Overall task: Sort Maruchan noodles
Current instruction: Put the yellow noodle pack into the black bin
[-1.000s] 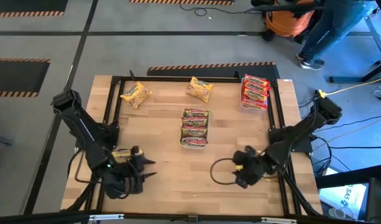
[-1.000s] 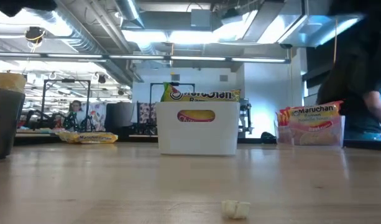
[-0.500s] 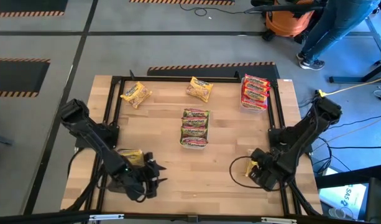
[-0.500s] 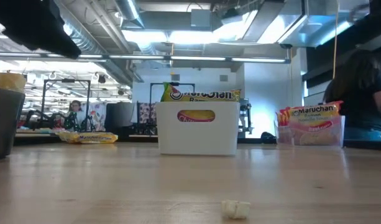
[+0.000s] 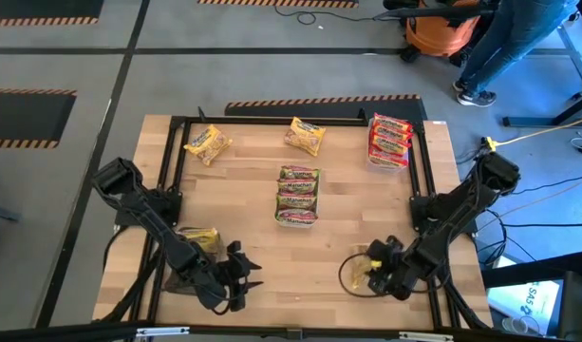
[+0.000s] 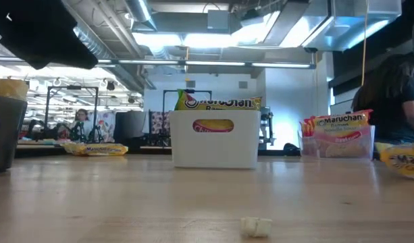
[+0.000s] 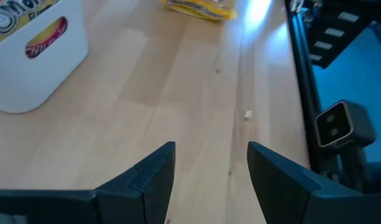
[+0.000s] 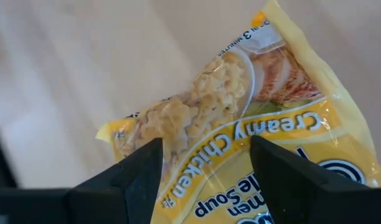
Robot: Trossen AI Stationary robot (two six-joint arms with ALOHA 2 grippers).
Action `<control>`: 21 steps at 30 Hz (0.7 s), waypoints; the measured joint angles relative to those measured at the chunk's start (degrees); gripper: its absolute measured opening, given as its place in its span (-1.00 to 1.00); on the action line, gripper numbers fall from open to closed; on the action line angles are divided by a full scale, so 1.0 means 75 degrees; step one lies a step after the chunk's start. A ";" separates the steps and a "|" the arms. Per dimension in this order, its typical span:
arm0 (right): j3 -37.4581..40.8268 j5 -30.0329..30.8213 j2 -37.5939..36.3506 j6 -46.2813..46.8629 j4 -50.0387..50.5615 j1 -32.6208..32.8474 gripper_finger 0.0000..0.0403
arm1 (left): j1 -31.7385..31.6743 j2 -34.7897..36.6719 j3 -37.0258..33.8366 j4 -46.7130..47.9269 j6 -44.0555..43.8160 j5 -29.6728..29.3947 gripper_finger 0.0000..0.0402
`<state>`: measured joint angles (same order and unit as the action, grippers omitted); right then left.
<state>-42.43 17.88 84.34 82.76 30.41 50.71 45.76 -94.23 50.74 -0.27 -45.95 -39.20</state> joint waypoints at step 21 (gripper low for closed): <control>-0.1333 0.0730 0.1465 -0.4446 -0.3258 -0.0640 0.17 | -0.0711 -0.0635 0.0003 -0.2321 0.1171 0.0858 -0.04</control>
<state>-52.43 23.35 95.33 49.42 5.98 45.91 40.43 -98.99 50.76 -17.68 -37.17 -32.76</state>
